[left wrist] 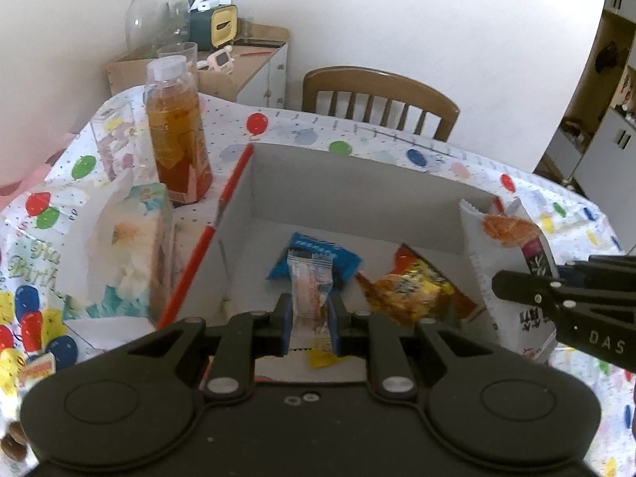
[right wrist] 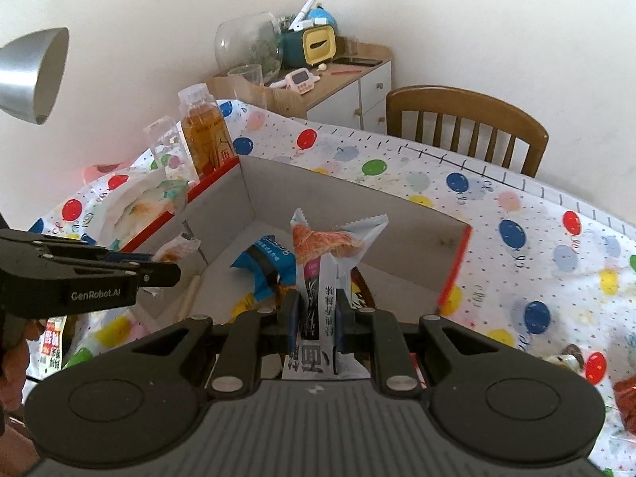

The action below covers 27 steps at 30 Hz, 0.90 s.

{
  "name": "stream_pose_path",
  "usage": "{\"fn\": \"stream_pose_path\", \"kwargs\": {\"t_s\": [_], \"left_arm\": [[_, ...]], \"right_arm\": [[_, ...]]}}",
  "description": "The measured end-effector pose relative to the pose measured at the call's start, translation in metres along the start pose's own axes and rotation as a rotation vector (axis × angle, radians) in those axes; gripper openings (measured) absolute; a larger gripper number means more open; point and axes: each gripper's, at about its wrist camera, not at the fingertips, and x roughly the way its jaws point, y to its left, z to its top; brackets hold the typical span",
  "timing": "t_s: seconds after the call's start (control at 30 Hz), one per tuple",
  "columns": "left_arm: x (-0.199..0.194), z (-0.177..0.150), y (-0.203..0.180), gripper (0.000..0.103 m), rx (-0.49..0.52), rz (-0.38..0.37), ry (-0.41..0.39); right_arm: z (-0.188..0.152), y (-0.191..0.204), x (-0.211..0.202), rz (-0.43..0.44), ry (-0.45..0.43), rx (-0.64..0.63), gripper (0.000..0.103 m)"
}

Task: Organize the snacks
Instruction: 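Carry the clear candy and white packet with both grippers over the red box, then open the left gripper to drop the candy while the right releases the white packet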

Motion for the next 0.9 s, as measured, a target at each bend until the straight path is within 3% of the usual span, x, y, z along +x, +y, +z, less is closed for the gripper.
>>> {"fn": "stream_pose_path", "kwargs": {"t_s": [0.43,0.9], "left_arm": [[0.036,0.002,0.014,0.015,0.002,0.014,0.075],[0.055,-0.008,0.006,0.018,0.033,0.002,0.136]], "right_arm": [[-0.006,0.027,0.041,0.025,0.070,-0.040,0.017],[-0.015,0.026,0.046,0.027,0.105,-0.021,0.017]]}}
